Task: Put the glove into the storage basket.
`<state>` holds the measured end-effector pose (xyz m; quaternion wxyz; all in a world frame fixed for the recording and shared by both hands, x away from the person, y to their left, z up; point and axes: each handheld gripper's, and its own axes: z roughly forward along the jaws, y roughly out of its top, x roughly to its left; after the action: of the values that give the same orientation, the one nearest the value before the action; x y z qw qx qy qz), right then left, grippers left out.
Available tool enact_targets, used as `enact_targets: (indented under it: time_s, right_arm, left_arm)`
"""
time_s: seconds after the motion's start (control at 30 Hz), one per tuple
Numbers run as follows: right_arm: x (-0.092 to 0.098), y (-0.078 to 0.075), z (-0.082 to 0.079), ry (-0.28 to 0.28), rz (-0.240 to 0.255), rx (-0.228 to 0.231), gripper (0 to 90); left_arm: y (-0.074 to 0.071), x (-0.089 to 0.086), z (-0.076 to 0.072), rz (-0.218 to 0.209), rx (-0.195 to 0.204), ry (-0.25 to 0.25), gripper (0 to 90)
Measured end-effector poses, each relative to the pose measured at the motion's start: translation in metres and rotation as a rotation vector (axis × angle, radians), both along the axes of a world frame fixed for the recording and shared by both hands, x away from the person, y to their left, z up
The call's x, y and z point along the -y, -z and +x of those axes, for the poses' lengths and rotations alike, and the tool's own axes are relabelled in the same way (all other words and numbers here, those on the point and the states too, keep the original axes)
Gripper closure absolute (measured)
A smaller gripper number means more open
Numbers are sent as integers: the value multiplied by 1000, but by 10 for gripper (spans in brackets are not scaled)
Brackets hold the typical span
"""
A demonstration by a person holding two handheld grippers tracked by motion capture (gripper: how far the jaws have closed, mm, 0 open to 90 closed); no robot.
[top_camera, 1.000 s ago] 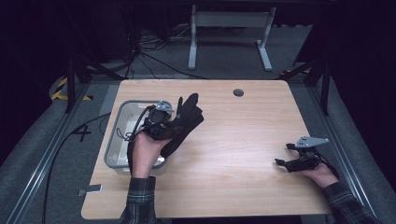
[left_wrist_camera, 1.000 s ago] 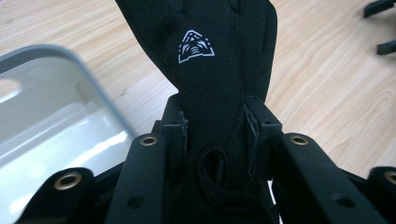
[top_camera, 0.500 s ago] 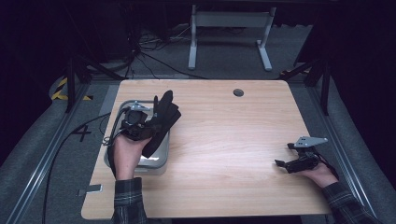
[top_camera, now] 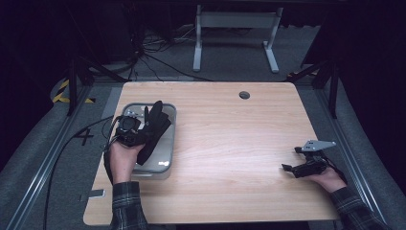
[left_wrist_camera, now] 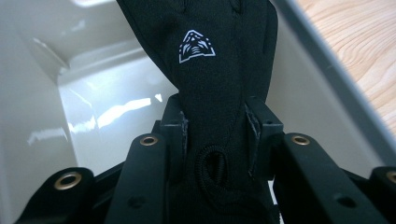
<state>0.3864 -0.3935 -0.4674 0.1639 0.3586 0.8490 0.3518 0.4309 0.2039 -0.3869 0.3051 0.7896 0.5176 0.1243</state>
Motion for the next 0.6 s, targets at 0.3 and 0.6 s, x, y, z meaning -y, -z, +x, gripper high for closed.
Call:
enact_targets:
  time_s: [0.3, 0.6]
  right_arm:
    - [0, 0, 0, 0, 0, 0, 43]
    - [0, 0, 0, 0, 0, 0, 43]
  left_arm:
    - [14, 0, 8, 43, -62, -2, 659]
    - [26, 0, 16, 80, -104, 7, 599]
